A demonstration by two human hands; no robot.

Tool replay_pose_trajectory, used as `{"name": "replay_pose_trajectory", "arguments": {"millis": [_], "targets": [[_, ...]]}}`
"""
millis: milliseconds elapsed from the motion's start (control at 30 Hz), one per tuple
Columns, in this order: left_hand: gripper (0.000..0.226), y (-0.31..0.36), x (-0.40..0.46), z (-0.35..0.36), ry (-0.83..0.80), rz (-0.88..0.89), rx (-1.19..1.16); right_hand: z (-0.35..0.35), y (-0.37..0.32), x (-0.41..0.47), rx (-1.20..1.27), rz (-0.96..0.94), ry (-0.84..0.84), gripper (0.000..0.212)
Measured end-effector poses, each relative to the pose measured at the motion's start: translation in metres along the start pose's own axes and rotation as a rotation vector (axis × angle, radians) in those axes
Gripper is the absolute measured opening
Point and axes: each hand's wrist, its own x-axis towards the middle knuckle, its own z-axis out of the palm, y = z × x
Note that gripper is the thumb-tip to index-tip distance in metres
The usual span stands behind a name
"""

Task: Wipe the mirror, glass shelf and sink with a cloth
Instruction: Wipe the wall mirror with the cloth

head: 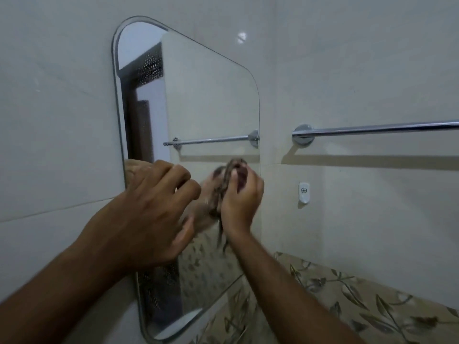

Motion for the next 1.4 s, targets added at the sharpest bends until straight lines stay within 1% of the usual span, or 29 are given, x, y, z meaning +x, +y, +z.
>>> {"name": "replay_pose_trajectory", "arguments": {"millis": [67,100,200,300,367,467,633,767,833,867,900,933,1000,1067,1133,1233,1300,1400], "targets": [[0.031,-0.001,0.0,0.0,-0.001,0.002,0.002,0.016,-0.036,0.045,0.009,-0.152,-0.002,0.03],[0.032,-0.001,0.001,0.0,0.001,-0.002,0.001,0.025,-0.05,0.071,0.009,-0.177,0.004,0.031],[0.03,0.001,0.001,-0.001,-0.001,-0.013,-0.003,0.036,-0.066,0.135,-0.011,-0.144,-0.007,0.032],[0.03,0.0,0.0,0.0,-0.011,-0.018,-0.023,0.028,-0.043,0.149,-0.052,-0.1,-0.041,0.033],[0.03,-0.001,-0.001,0.0,-0.024,-0.014,-0.017,0.019,-0.012,0.131,-0.075,-0.058,-0.039,0.033],[0.029,-0.001,0.0,0.001,-0.041,0.007,0.003,0.0,0.041,0.084,-0.097,0.055,-0.022,0.033],[0.028,-0.001,0.0,0.002,-0.002,-0.004,-0.014,-0.026,0.105,-0.007,-0.207,0.202,-0.016,0.041],[0.031,-0.002,0.0,0.001,0.014,0.005,0.032,-0.038,0.126,-0.053,-0.19,0.359,-0.009,0.042],[0.032,-0.001,0.0,-0.001,0.013,0.002,0.053,-0.038,0.119,-0.061,-0.169,0.414,0.019,0.043],[0.033,0.0,0.001,-0.002,0.012,-0.001,0.062,-0.035,0.108,-0.063,-0.153,0.412,0.036,0.042],[0.033,0.0,0.0,-0.002,0.006,-0.005,0.066,-0.032,0.094,-0.066,-0.131,0.375,0.043,0.041],[0.033,0.001,0.001,-0.002,0.009,-0.01,0.062,-0.029,0.077,-0.069,-0.104,0.288,0.033,0.04],[0.032,0.002,0.002,-0.003,0.025,-0.018,0.044,-0.023,0.04,-0.081,-0.043,0.056,-0.045,0.038],[0.03,0.003,0.001,-0.004,0.034,-0.036,0.016,-0.021,0.015,-0.105,-0.008,-0.171,-0.159,0.039],[0.03,0.003,0.0,-0.006,0.033,-0.052,-0.014,-0.025,0.011,-0.137,-0.016,-0.346,-0.267,0.046],[0.033,0.005,-0.001,-0.008,0.032,-0.063,-0.034,-0.041,0.034,-0.176,-0.099,-0.575,-0.413,0.057],[0.034,0.006,-0.002,-0.008,0.035,-0.054,-0.022,-0.05,0.047,-0.186,-0.128,-0.652,-0.447,0.062],[0.034,0.005,-0.002,-0.007,0.046,-0.055,-0.013,-0.042,0.029,-0.176,-0.094,-0.614,-0.422,0.067]]}}
